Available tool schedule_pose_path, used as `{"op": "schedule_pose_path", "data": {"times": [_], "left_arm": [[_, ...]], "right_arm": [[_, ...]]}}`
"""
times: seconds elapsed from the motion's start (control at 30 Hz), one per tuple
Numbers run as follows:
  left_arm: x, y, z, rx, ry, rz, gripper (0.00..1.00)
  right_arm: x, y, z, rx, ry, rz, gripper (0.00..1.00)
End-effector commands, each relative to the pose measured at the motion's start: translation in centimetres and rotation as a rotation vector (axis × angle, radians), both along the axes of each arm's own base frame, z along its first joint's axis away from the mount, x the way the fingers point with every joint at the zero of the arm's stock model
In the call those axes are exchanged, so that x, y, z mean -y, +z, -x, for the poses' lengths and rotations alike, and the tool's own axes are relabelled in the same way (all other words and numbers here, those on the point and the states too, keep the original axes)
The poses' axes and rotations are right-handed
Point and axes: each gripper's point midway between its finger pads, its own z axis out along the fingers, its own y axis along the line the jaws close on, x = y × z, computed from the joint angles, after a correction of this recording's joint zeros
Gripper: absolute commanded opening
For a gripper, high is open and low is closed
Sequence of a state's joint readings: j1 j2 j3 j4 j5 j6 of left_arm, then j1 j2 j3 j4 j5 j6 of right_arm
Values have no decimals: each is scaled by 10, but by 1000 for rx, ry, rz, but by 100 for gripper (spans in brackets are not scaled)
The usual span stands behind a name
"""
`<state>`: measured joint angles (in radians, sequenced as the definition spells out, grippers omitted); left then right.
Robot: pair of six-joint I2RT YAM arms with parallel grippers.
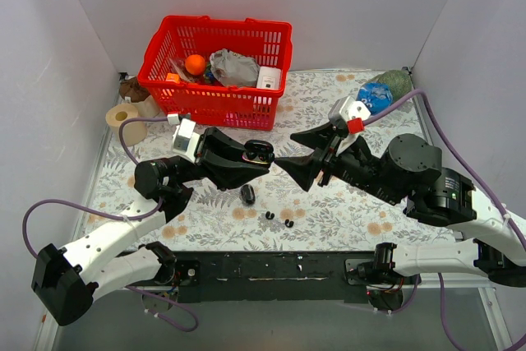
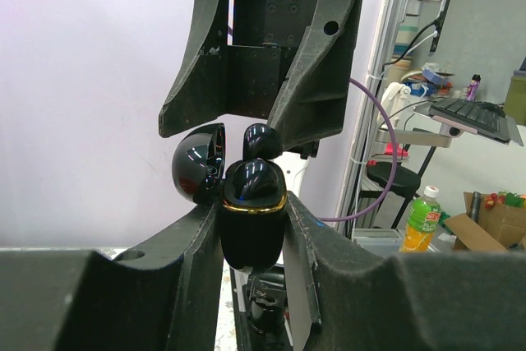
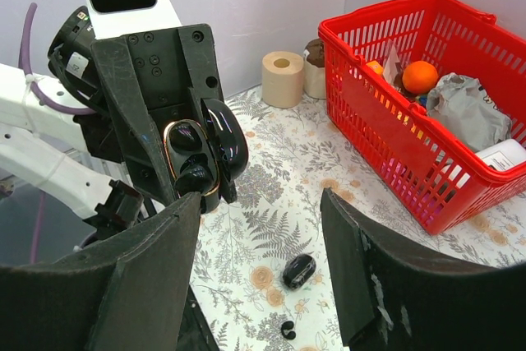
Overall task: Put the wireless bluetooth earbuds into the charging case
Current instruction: Place the earbud in the charging case.
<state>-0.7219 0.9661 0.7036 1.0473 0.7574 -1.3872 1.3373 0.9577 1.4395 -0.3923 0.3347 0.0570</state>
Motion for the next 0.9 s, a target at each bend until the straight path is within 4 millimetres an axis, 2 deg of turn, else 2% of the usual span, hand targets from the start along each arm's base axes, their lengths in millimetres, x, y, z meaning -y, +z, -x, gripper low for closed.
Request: {"op": "schedule_pose_path", "data": {"times": [0.0, 0.87], "left_arm": [[-3, 11, 4, 19, -2, 27, 0], [0, 3, 1, -5, -7, 16, 0]], "right_arm": [[-5, 18, 1, 9, 10, -55, 68], [-17, 27, -3, 19, 7, -72, 68]]}}
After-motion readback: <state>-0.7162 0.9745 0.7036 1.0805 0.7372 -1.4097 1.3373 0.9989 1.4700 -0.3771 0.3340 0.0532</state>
